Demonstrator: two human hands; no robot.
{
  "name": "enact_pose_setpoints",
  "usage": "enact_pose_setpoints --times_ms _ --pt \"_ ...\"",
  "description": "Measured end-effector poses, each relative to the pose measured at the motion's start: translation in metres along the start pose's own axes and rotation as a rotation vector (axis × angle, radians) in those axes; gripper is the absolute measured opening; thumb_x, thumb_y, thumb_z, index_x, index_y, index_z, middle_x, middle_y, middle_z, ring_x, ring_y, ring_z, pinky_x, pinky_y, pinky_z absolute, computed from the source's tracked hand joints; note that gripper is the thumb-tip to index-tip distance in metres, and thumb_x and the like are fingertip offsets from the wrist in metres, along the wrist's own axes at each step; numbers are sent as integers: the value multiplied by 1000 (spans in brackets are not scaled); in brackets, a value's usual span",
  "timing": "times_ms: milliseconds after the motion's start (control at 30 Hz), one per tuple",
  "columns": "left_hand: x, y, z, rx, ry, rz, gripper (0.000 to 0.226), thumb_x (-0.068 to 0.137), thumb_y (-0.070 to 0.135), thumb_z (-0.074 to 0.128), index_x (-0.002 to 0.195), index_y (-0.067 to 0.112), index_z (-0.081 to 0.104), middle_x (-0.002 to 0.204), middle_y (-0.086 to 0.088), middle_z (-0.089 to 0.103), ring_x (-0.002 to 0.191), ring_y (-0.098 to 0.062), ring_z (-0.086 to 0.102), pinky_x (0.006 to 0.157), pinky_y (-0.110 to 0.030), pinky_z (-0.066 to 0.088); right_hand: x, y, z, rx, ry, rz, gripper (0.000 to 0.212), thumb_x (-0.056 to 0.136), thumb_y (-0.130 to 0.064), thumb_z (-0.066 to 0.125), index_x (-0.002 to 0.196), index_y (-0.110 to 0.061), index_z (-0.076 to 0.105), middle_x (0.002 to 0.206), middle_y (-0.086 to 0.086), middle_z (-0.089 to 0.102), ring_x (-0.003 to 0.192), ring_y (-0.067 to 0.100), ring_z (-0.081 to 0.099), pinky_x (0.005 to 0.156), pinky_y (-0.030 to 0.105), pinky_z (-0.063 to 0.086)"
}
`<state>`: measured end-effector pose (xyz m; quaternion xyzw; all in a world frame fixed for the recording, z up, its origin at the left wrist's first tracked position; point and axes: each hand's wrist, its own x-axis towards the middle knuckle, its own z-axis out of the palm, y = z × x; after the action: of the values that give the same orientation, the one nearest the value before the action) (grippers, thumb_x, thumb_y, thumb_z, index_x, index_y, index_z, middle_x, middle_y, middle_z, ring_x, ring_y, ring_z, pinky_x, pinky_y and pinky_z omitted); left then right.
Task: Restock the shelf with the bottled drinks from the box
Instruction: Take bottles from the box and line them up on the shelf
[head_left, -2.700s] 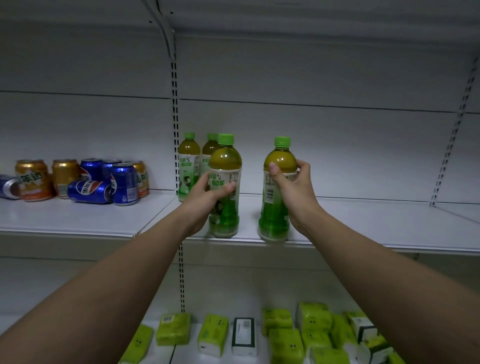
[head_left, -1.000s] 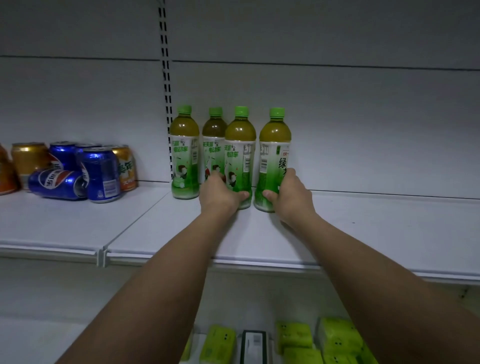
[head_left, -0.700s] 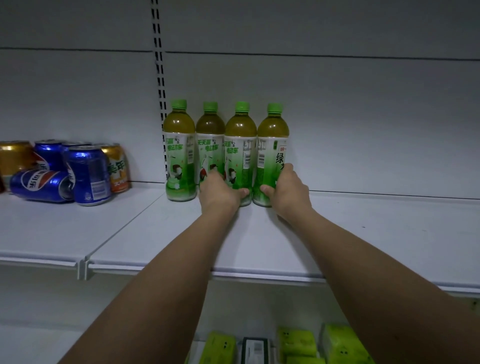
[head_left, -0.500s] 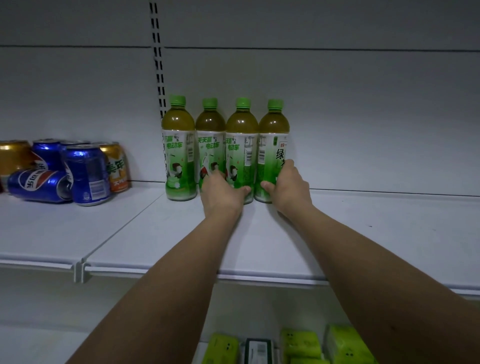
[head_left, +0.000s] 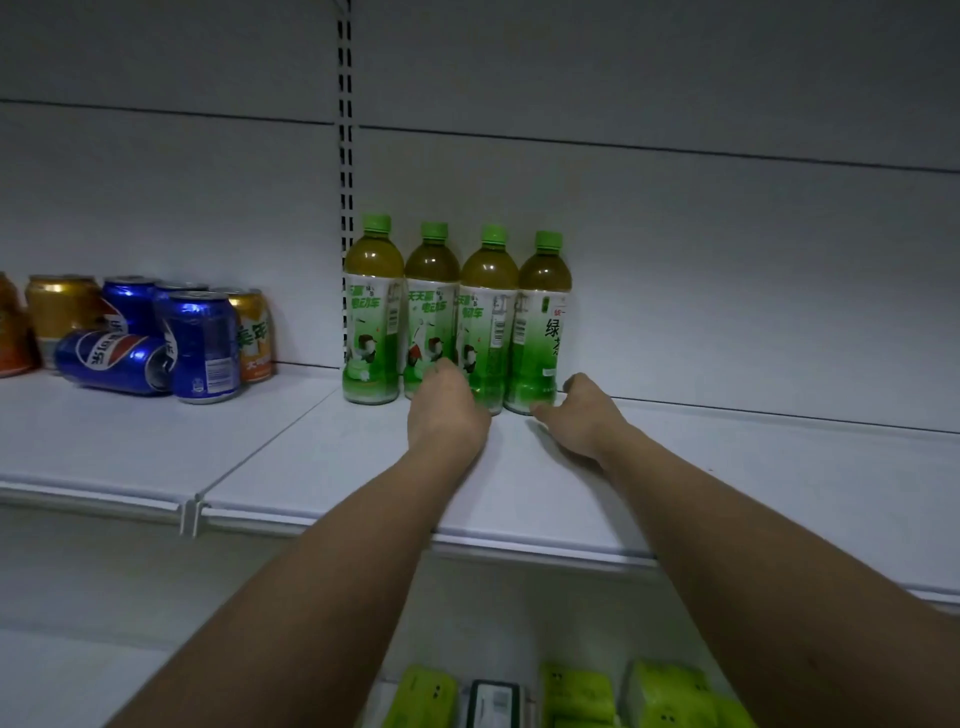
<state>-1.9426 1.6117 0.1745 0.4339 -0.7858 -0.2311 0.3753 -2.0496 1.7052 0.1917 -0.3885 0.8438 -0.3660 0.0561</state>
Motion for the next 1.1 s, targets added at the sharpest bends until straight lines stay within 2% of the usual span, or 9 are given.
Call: enact_pose_setpoints --times_ms 167,300,467,567,700,833,967,1033,1100 --pt "-28 -3 -31 242 -175 44 35 84 39 59 108 13 58 114 -10 62 107 -31 57 91 -42 49 -27 -7 -35 -73 -130 38 40 91 -32 57 119 -3 57 119 16 64 98 29 60 85 38 51" --pt "-51 11 -62 438 -279 70 33 87 49 51 88 15 52 109 -11 63 104 -31 56 93 -44 44 -63 -21 -57 -102 -272 35 34 93 -32 54 114 -7 61 103 6 67 87 21 62 75 33 51" --pt "-73 38 -106 390 -418 100 48 84 51 52 117 17 60 120 -7 63 107 -29 59 97 -45 48 -109 -46 -83 -223 -326 19 33 92 -34 53 108 -7 64 103 6 69 83 21 64 72 31 50" --pt "-91 54 -134 316 -437 113 50 86 48 54 122 14 60 121 -9 63 105 -29 59 96 -43 49 -140 -59 -100 -264 -317 5 33 93 -33 53 109 -7 63 102 6 68 84 22 63 73 33 51" --pt "-145 60 -155 364 -435 80 59 89 43 54 134 6 50 138 -17 52 121 -34 53 101 -39 44 -197 -61 -111 -267 -278 -16 36 94 -32 51 110 -2 63 101 9 68 83 24 60 74 35 51" --pt "-233 23 -153 444 -516 92 52 88 43 56 121 4 59 128 -18 59 112 -35 58 95 -38 48 -266 -27 -91 -234 -259 -19 36 93 -29 51 102 2 67 99 15 70 85 30 65 69 33 53" --pt "-326 -47 -119 340 -665 -15 41 86 36 58 109 4 67 119 -20 65 109 -34 61 93 -36 50 -341 49 -28 -156 -321 82 32 92 -20 53 92 8 68 78 19 59 56 21 48 43 21 38" --pt "-375 -81 -98 274 -693 -97 36 84 34 58 107 9 67 119 -15 66 109 -32 61 94 -37 50 -382 95 8 -130 -369 207 30 91 -21 56 92 6 69 81 21 62 58 21 51 46 22 41" --pt "-422 -111 -80 205 -726 -168 32 81 34 55 103 13 66 113 -12 67 104 -31 62 90 -37 52 -417 137 40 -115 -383 295 25 88 -24 58 89 -2 69 91 19 68 80 27 62 66 28 49"
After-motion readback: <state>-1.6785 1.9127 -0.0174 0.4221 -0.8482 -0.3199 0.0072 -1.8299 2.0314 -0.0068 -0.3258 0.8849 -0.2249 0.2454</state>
